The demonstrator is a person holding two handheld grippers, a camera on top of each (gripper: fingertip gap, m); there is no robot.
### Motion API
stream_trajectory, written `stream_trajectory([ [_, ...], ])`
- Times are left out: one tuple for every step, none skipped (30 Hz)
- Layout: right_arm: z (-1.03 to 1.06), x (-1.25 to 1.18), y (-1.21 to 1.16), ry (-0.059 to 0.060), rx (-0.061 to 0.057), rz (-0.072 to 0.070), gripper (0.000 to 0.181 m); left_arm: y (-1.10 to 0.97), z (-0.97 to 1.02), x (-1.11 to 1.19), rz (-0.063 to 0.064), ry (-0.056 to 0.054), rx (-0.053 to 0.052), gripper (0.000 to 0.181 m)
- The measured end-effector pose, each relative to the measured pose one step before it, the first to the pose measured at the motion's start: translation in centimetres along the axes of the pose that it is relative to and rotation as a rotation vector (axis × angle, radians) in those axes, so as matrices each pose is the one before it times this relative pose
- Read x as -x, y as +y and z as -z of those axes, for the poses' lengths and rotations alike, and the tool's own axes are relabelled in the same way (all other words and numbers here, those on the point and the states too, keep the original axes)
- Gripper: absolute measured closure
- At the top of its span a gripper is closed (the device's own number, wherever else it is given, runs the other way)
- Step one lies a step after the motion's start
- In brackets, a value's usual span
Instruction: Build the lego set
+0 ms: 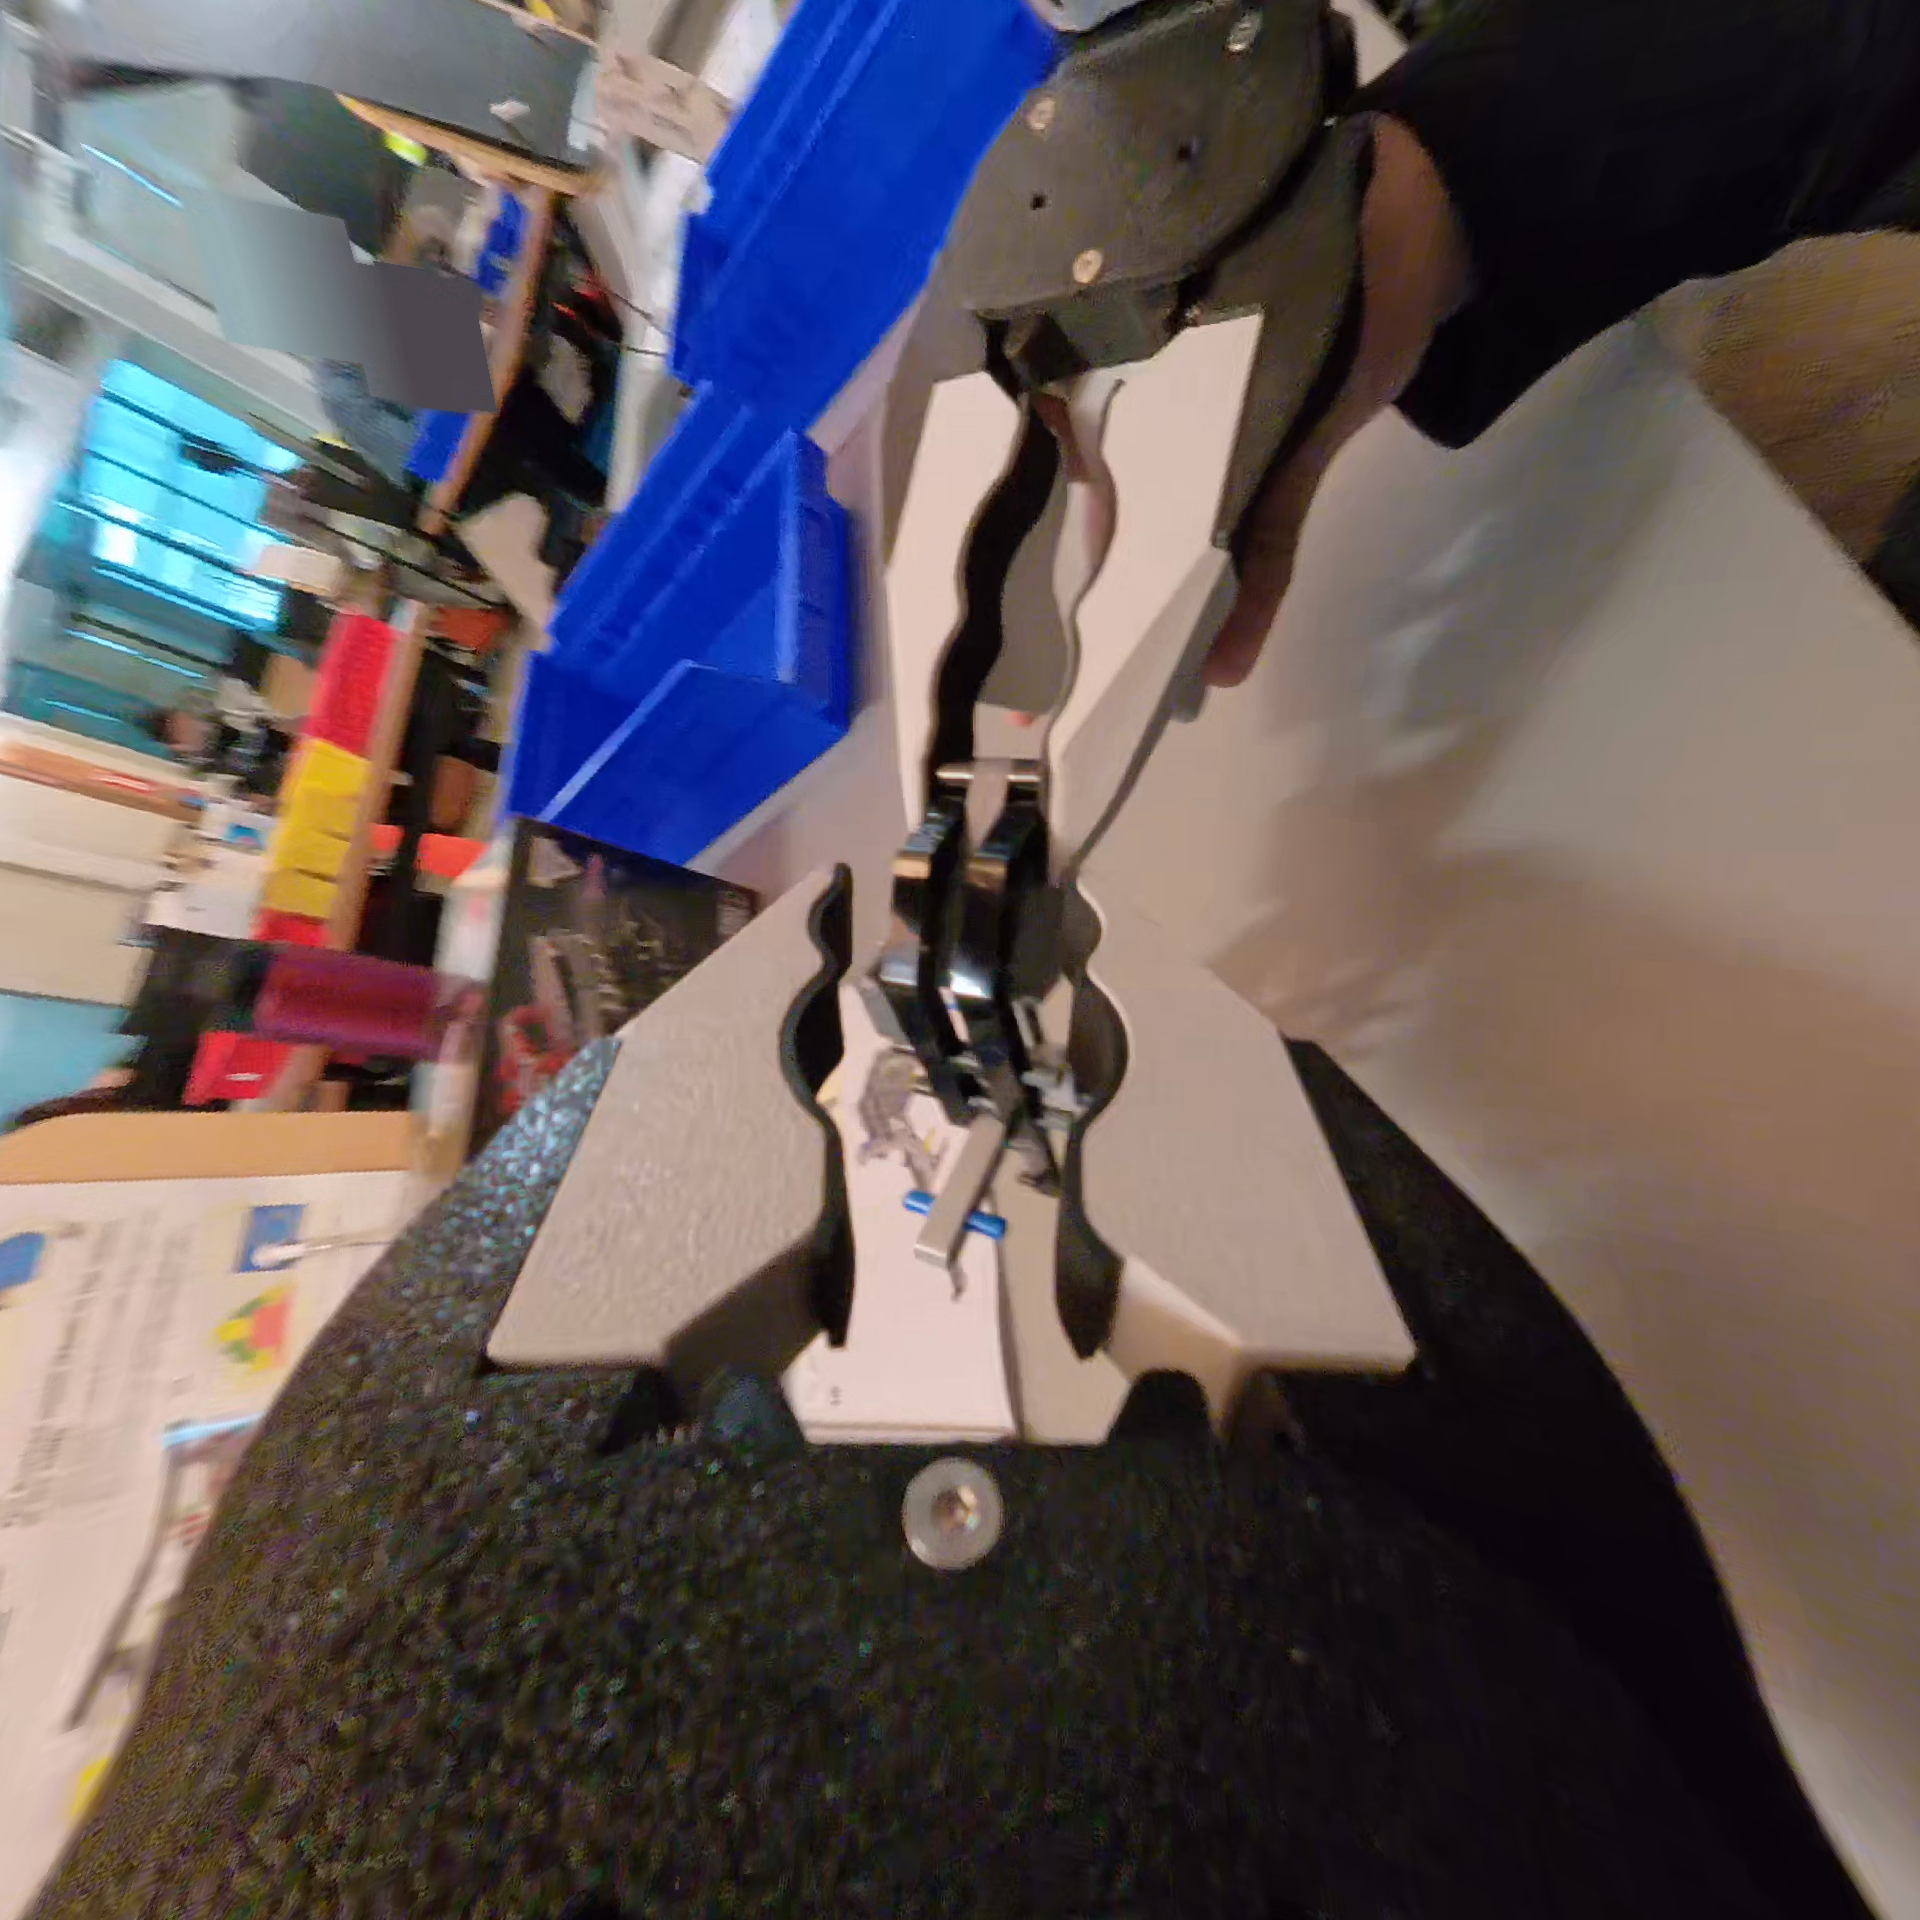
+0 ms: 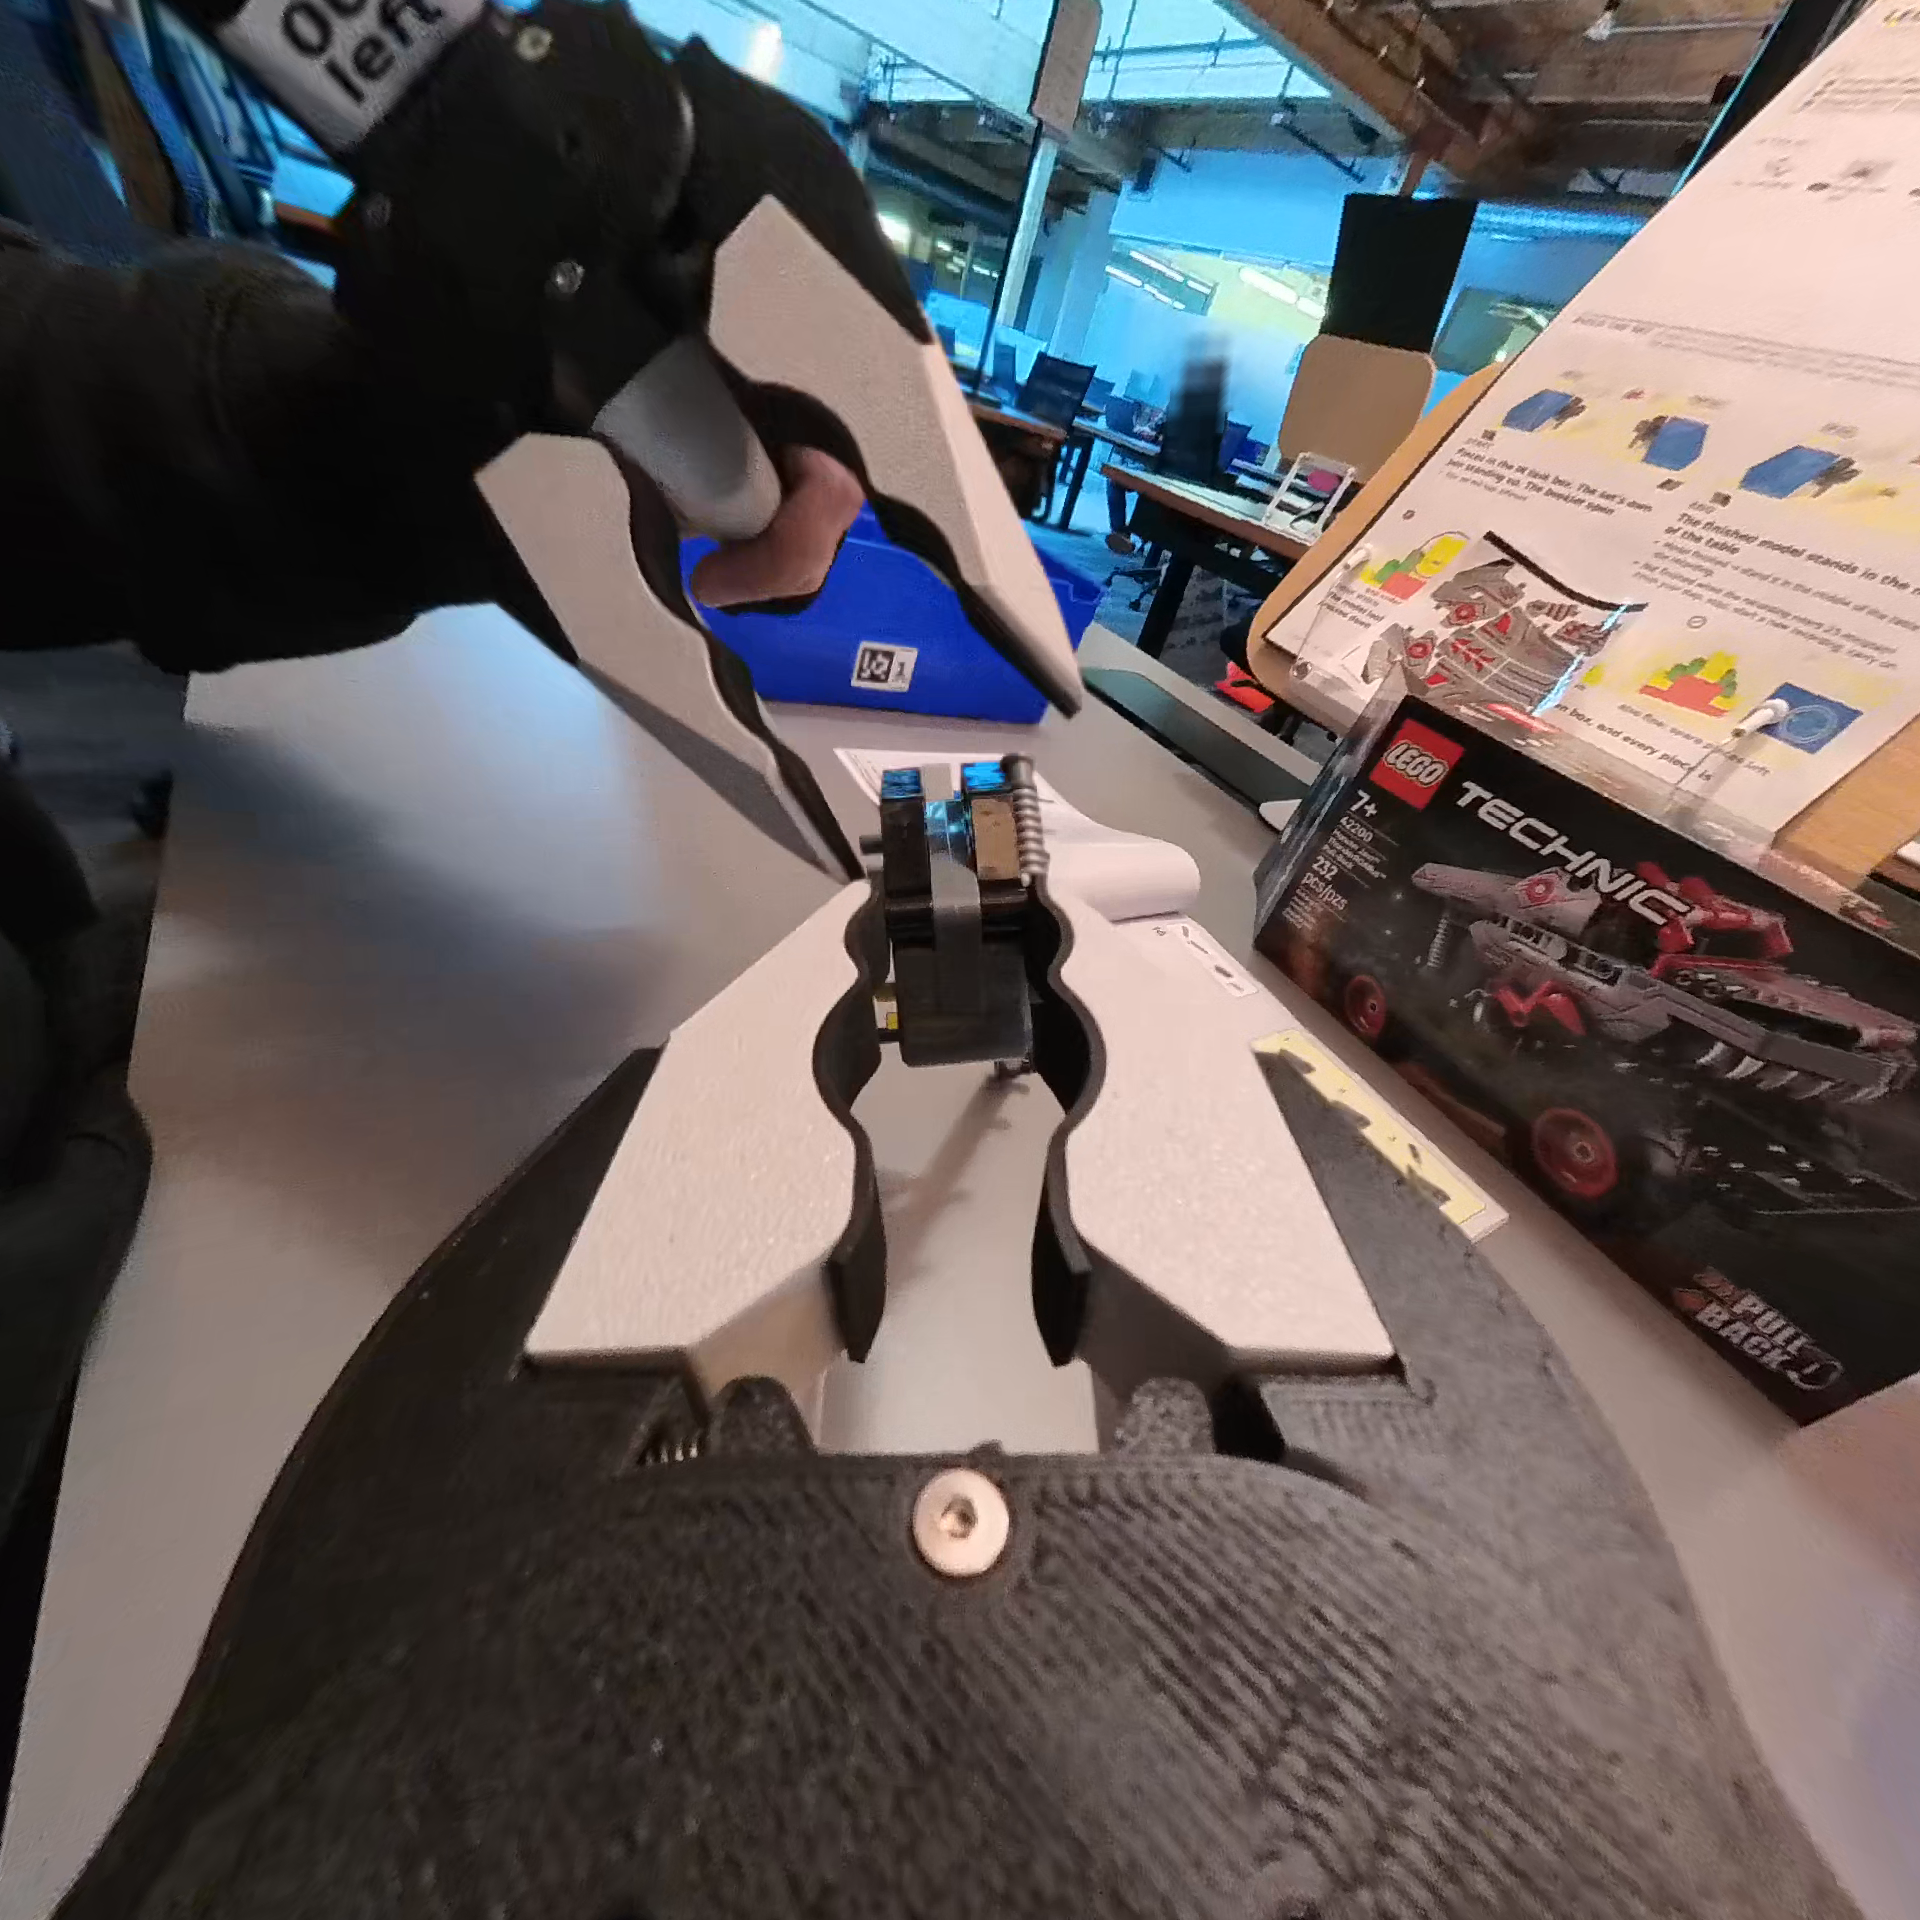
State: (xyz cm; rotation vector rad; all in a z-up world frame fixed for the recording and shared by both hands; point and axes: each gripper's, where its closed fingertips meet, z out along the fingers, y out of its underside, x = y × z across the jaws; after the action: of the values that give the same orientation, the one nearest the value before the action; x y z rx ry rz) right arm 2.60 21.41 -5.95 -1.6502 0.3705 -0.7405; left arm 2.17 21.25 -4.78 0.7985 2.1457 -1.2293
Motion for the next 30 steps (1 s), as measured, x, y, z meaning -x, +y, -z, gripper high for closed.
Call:
stream_trajectory([
  [0.056, -0.055, -0.193, 0.0053, -0.0106, 0.0087, 0.156, 0.187, -0.026, -0.188, 0.0341, 0.041, 0.0119, 0.143],
  [0.056, -0.066, -0.13, 0.0045, -0.0033, 0.0032, 0.157, 0.197, -0.025, -0.314, 0.0301, 0.0475, 0.0116, 0.142],
  [0.043, 0.177, 0.015, -0.0138, 0.0071, 0.008, 0.157, 0.115, -0.038, -0.591, 0.0222, 0.0619, 0.0056, 0.141],
  [0.043, 0.065, 0.012, 0.0001, 0.0072, 0.0172, 0.156, 0.006, -0.053, -0.083, 0.0162, 0.0232, 0.0011, 0.14],
  [0.028, 0.107, 0.025, 0.0008, 0.007, 0.0198, 0.156, -0.086, -0.065, -0.026, 0.0034, 0.0138, -0.0064, 0.141],
  [-0.003, 0.374, 0.022, -0.0193, 0.0058, 0.0137, 0.157, 0.003, -0.13, -0.447, 0.0028, 0.041, -0.0012, 0.143],
  [-0.009, 0.243, -0.087, -0.01, -0.0009, 0.0116, 0.157, 0.077, -0.22, -0.161, 0.0091, 0.0208, 0.0069, 0.143],
  [0.004, 0.206, -0.142, -0.0066, -0.0057, 0.0104, 0.157, 0.064, -0.253, 0.013, 0.0012, 0.0061, 0.0047, 0.144],
  [-0.048, 0.265, -0.053, -0.0146, -0.0019, 0.0002, 0.157, 0.115, -0.28, -0.237, -0.0073, 0.0199, 0.0045, 0.146],
  [-0.059, 0.159, -0.051, -0.01, -0.0049, -0.0066, 0.157, 0.119, -0.221, -0.057, -0.0085, 0.009, 0.0041, 0.146],
  [-0.04, 0.089, -0.035, -0.0067, -0.0078, -0.007, 0.156, 0.094, -0.142, 0.015, -0.0098, 0.0035, 0.0047, 0.146],
  [-0.019, 0.017, 0.111, -0.0034, -0.0001, -0.0076, 0.157, 0.061, -0.079, 0.038, -0.0132, 0.0007, 0.0048, 0.146],
  [0.006, -0.061, 0.152, 0.0, 0.0037, -0.0073, 0.157, -0.027, -0.051, -0.003, -0.0164, 0.0025, 0.002, 0.146],
  [0.018, -0.006, 0.055, -0.003, 0.0024, -0.0071, 0.156, -0.027, -0.023, 0.049, -0.0153, -0.0018, 0.0032, 0.145],
  [0.019, 0.016, 0.035, -0.004, 0.0038, -0.0049, 0.156, 0.027, -0.006, 0.094, -0.0118, -0.0019, 0.008, 0.146],
  [0.002, -0.096, 0.001, 0.0055, 0.0035, -0.0001, 0.156, 0.027, 0.027, 0.049, -0.0096, 0.003, 0.0079, 0.146],
  [-0.011, -0.048, -0.019, 0.004, 0.001, 0.0033, 0.156, 0.018, 0.031, 0.124, -0.0055, -0.0002, 0.0054, 0.146],
  [-0.033, -0.033, -0.032, 0.0013, -0.0015, -0.0032, 0.156, 0.006, 0.037, 0.153, -0.0065, -0.0034, 0.0028, 0.146],
  [-0.016, -0.113, -0.05, 0.0047, -0.0045, -0.0073, 0.156, -0.003, 0.049, 0.21, -0.0095, -0.0101, 0.0021, 0.147],
  [-0.001, -0.184, -0.068, 0.0104, -0.0067, -0.0041, 0.157, -0.008, 0.041, 0.15, -0.0066, -0.0069, 0.002, 0.147],
  [0.001, -0.183, -0.071, 0.012, -0.0076, -0.0026, 0.156, 0.011, 0.019, 0.129, -0.0003, -0.0055, 0.0023, 0.147],
  [-0.005, -0.073, -0.042, 0.005, -0.0051, -0.0019, 0.156, 0.035, -0.004, 0.147, 0.0031, -0.0075, 0.002, 0.148],
  [0.003, -0.145, -0.015, 0.0095, -0.0006, -0.005, 0.156, 0.023, -0.023, 0.099, 0.001, -0.0066, -0.0003, 0.149],
  [0.004, -0.147, 0.002, 0.009, -0.0007, -0.007, 0.156, -0.006, -0.034, -0.021, 0.0016, -0.0012, -0.0023, 0.149],
  [0.021, -0.043, 0.012, 0.0005, -0.0029, -0.0036, 0.156, -0.003, -0.032, 0.034, 0.0031, -0.0035, -0.0016, 0.149],
  [0.036, 0.002, 0.021, -0.0008, -0.0047, 0.0019, 0.156, 0.028, -0.018, 0.098, 0.0078, -0.0068, 0.0012, 0.15],
  [0.027, -0.088, -0.012, 0.0066, -0.0071, -0.001, 0.156, 0.023, 0.004, 0.076, 0.0102, -0.0033, 0.0009, 0.151],
  [0.015, -0.167, -0.01, 0.0092, -0.0072, -0.0067, 0.156, -0.029, 0.038, -0.002, 0.0037, 0.0014, -0.0043, 0.151],
  [0.061, -0.217, -0.055, 0.0119, -0.0087, -0.0031, 0.153, -0.024, 0.048, 0.01, -0.0028, -0.0014, -0.0052, 0.152],
  [0.085, -0.052, -0.058, -0.0008, -0.0086, 0.0049, 0.151, 0.059, 0.033, -0.024, -0.0053, 0.0021, -0.0003, 0.153],
])
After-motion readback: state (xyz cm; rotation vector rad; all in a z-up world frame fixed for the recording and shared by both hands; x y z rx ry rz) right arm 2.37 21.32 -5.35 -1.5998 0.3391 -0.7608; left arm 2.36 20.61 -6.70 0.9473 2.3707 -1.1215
